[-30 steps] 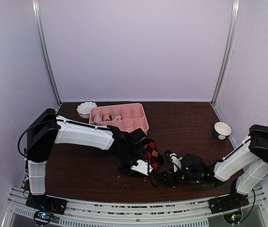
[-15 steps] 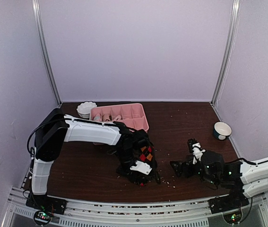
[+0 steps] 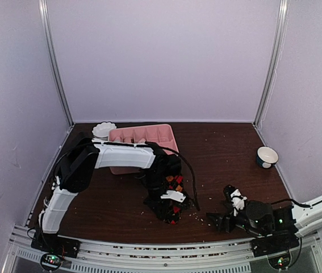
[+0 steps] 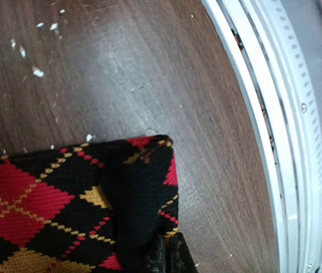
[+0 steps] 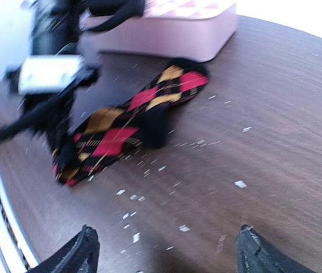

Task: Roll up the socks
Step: Roll the sock.

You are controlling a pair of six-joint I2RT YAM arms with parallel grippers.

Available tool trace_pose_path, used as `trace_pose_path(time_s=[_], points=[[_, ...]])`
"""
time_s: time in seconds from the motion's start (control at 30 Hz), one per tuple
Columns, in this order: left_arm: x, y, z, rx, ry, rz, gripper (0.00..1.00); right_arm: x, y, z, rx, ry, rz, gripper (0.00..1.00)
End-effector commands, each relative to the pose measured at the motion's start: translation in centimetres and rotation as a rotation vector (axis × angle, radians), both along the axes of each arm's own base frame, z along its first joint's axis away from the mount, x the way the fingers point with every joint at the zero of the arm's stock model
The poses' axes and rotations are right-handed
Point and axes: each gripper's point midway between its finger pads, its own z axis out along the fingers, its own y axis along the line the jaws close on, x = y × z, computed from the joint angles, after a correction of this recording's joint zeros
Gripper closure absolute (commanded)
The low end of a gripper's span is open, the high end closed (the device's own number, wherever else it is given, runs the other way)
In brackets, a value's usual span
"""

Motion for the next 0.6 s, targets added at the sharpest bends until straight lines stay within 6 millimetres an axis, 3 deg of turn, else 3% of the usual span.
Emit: trace_pose_path(time_s=[0.0,0.13,0.23,0.33,0.57], points=[[-0.1,0.5,0.4,0.041,0.143,0.056,1.0,-2.8,3.4,0.3,-0.088,-0.096,0.194,0.2],[-0.2,0.2,0.3,0.053,0.196,0.073,1.0,-5.5,6.3,-0.6,-0.25,-0.201,0.363,0.27],[-0.3,0.2,0.0,0.067,0.217,0.078,1.0,-6.4,8.7,-1.6,-0.428,-0.282,0.45,0.33],[-0.4,0.3,-0.3,0.081,0.23,0.08,1.0,-6.5,11.9,-0.9,-0.508,-0.367,0.509,0.4],[-0.5,0.1,-0.7,0.093,0.258,0.088,1.0,-5.9,16.0,-2.4,-0.638,-0.447,0.618,0.52]])
